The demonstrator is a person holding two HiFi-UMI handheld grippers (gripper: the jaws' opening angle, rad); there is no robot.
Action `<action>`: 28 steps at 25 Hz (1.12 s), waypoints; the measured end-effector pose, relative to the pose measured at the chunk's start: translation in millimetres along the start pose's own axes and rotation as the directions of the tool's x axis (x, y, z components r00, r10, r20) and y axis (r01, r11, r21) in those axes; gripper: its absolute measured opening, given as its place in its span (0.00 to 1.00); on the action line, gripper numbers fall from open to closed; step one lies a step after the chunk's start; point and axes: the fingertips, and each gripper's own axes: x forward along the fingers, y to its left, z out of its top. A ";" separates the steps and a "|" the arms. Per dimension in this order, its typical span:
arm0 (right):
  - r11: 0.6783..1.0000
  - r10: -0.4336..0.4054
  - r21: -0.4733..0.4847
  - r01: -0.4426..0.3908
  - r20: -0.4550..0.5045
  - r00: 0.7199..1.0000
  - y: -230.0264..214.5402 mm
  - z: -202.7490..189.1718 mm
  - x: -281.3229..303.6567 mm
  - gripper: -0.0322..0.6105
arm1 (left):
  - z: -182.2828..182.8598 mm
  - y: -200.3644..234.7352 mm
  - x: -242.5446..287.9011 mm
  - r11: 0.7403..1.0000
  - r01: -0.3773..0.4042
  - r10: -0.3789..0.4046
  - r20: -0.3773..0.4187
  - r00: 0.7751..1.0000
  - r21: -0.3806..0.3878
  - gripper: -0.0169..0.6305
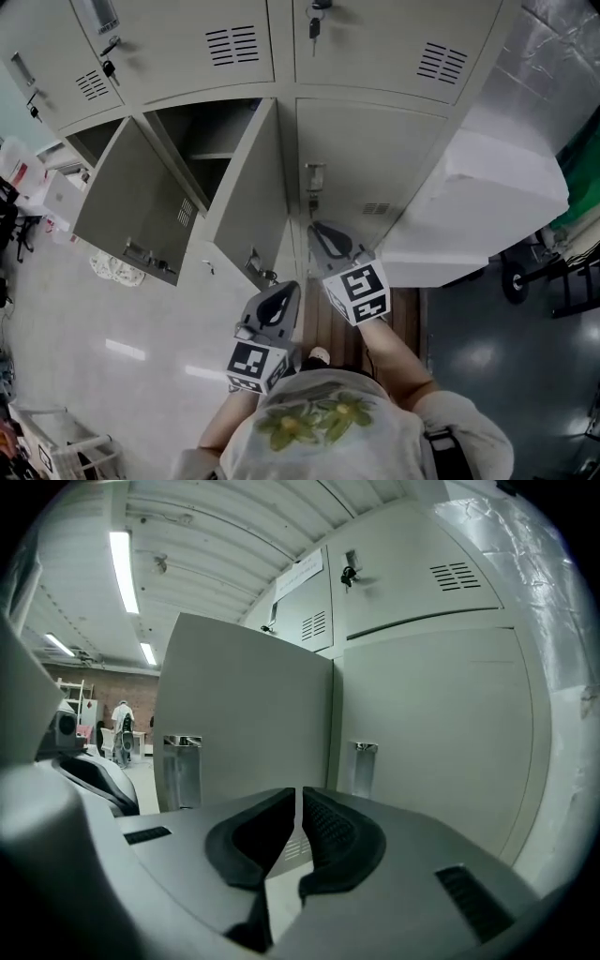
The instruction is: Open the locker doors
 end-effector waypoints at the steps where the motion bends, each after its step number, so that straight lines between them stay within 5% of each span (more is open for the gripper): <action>1: 1.000 -0.004 0.001 0.004 0.001 1.000 -1.8 -0.4 2.4 0.10 | -2.7 0.6 -0.8 1.000 -0.001 0.001 -0.009 1.000 -0.005 0.07; 7: 0.998 -0.036 0.057 0.035 0.022 0.999 -19.6 0.8 16.7 0.12 | 4.1 8.1 6.6 1.000 -0.012 0.012 0.014 1.000 0.004 0.07; 9: 0.996 -0.040 0.080 0.039 0.018 0.999 -25.1 -3.2 22.5 0.25 | 6.2 8.7 9.7 1.000 -0.010 0.010 0.018 1.000 0.006 0.07; 11: 0.995 -0.045 0.092 0.044 0.005 0.999 -29.0 -8.9 28.6 0.26 | 5.2 9.3 12.0 1.000 -0.006 0.006 0.019 1.000 0.009 0.07; 28: 0.995 -0.082 0.053 0.083 -0.021 0.996 -52.9 -13.2 71.7 0.27 | 5.0 19.3 20.7 1.000 -0.016 0.016 0.001 1.000 0.015 0.07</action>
